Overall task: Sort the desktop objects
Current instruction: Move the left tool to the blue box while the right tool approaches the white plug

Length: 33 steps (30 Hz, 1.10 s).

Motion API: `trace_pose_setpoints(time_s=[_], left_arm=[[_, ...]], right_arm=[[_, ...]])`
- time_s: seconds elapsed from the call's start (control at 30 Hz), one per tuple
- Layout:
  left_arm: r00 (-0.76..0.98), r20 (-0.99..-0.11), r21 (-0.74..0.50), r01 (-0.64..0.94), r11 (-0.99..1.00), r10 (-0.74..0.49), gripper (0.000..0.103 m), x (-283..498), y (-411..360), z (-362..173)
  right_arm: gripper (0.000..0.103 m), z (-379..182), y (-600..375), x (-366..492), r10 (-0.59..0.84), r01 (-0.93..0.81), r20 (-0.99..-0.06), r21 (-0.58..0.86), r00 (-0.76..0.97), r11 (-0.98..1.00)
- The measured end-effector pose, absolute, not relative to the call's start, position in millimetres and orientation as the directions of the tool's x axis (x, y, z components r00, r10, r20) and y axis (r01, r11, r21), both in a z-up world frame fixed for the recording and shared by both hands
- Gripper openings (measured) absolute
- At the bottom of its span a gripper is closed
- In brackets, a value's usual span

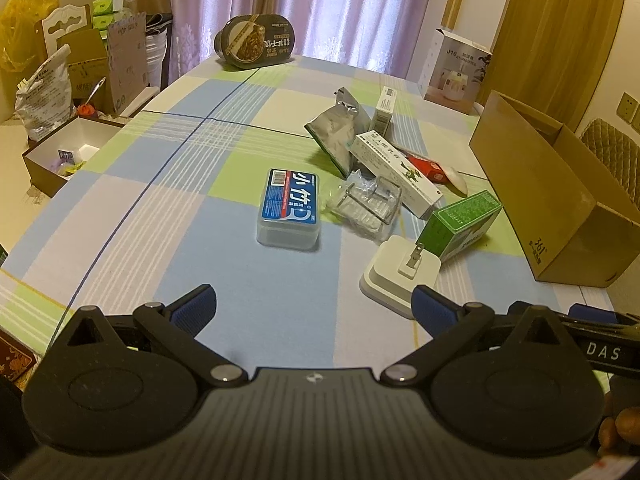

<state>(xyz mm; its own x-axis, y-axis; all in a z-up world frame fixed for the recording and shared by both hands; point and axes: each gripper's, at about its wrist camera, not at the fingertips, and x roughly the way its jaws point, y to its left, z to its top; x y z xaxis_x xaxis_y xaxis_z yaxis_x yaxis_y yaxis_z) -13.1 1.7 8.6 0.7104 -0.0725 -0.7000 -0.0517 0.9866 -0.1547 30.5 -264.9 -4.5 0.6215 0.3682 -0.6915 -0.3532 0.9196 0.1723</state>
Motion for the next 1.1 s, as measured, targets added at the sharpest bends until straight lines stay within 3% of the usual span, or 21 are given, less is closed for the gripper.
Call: trace_pose_setpoints(time_s=[0.17,0.37,0.53,0.97,1.03,1.1], left_arm=[[0.709,-0.7,-0.164,-0.052,0.985,-0.08,0.102,-12,3,8],[0.721,-0.688,-0.173,-0.05,0.984,-0.084,0.102,-6,11,13],[0.728,-0.681,-0.144,-0.028,0.989,-0.079,0.102,9,18,15],[0.684,-0.708,-0.086,0.163,0.983,-0.175,0.102,65,48,2],[0.677,-0.712,-0.09,0.174,0.981,-0.186,0.102,74,52,-3],[0.668,-0.716,-0.101,0.189,0.977,-0.203,0.101,83,53,-8]], right_arm=[[0.101,-2,-260,27,0.388,-0.389,-0.682,0.163,0.619,0.907],[0.101,4,-241,15,0.377,-0.483,-0.655,0.021,0.654,0.875],[0.101,8,-236,13,0.442,-0.521,-0.603,0.05,0.665,0.852],[0.101,-10,-187,31,0.508,-0.685,-0.657,-0.016,0.556,0.728],[0.099,-17,-185,37,0.512,-0.684,-0.672,0.01,0.536,0.729],[0.084,-23,-183,43,0.511,-0.689,-0.688,0.021,0.516,0.725]])
